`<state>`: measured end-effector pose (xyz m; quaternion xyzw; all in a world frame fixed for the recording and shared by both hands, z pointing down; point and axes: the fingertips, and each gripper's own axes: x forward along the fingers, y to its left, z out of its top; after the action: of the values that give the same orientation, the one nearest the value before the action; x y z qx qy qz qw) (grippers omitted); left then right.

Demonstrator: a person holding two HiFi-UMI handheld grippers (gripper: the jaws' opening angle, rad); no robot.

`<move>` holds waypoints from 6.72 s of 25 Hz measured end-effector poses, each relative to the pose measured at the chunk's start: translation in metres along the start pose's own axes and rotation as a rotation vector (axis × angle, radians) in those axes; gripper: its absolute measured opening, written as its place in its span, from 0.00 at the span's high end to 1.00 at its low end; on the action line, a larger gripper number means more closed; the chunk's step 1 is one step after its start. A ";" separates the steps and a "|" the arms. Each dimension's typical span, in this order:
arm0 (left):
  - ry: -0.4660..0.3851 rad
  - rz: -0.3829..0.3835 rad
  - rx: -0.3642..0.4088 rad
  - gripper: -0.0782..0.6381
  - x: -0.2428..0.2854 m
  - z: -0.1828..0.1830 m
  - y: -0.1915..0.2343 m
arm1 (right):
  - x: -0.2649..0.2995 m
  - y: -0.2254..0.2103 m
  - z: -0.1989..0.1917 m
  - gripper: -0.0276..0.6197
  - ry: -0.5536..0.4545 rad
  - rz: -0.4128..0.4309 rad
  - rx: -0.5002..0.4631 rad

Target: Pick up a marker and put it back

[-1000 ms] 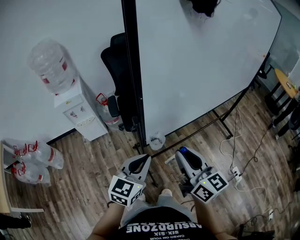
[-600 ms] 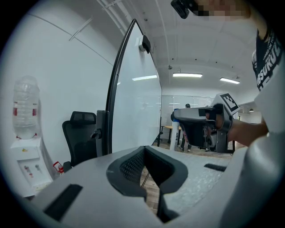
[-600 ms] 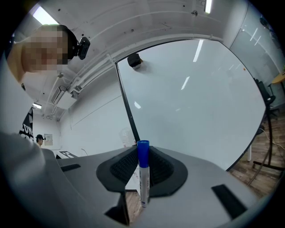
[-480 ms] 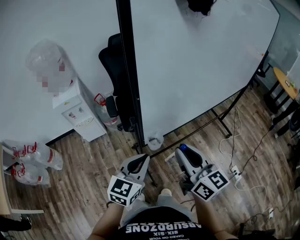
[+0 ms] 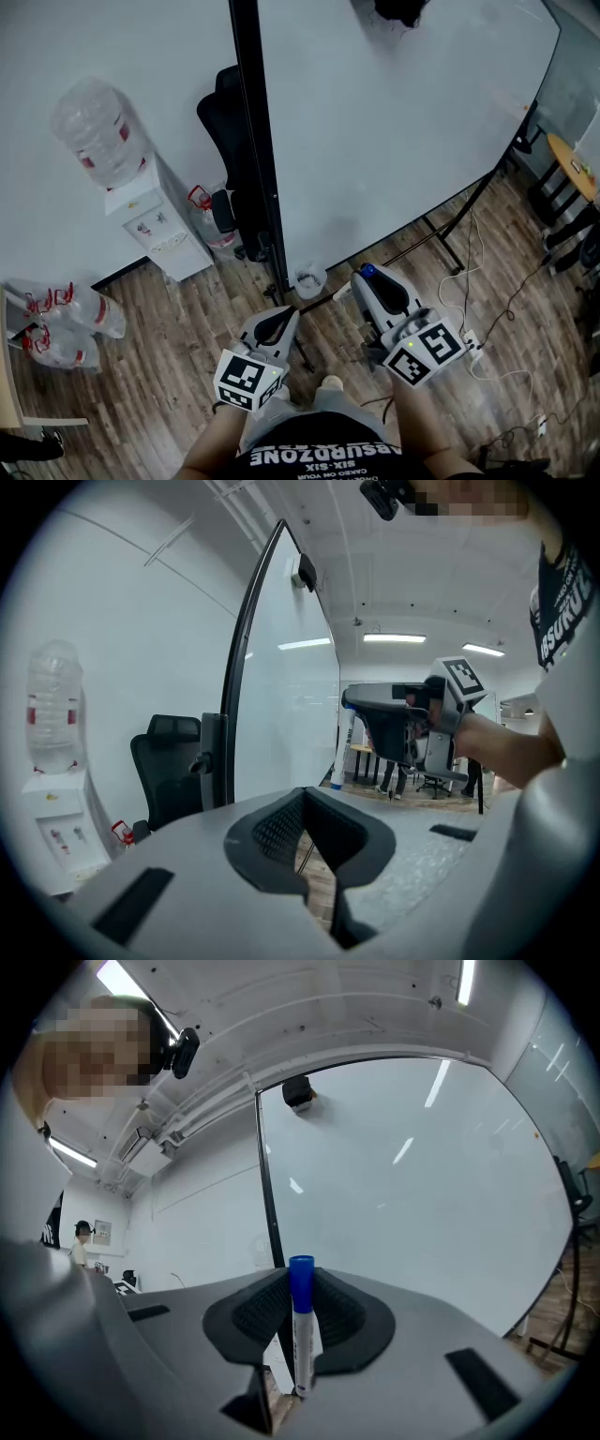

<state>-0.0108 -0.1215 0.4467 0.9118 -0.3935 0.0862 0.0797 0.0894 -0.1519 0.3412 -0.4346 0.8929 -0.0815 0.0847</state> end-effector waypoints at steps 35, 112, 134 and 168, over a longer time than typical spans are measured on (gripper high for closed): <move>0.013 0.041 -0.012 0.88 -0.002 -0.003 0.020 | 0.080 -0.009 -0.022 0.85 0.090 0.050 -0.082; 0.020 0.069 -0.023 0.88 -0.009 -0.006 0.024 | 0.083 -0.034 -0.168 0.85 0.412 0.025 -0.003; 0.024 0.060 -0.016 0.88 -0.009 -0.006 0.022 | 0.073 -0.036 -0.186 0.84 0.458 0.019 0.006; 0.021 0.053 -0.020 0.88 -0.008 -0.006 0.016 | 0.051 -0.042 -0.204 0.85 0.486 -0.022 0.026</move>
<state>-0.0287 -0.1257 0.4523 0.8992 -0.4177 0.0937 0.0904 0.0453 -0.2030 0.5446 -0.4109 0.8811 -0.1959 -0.1282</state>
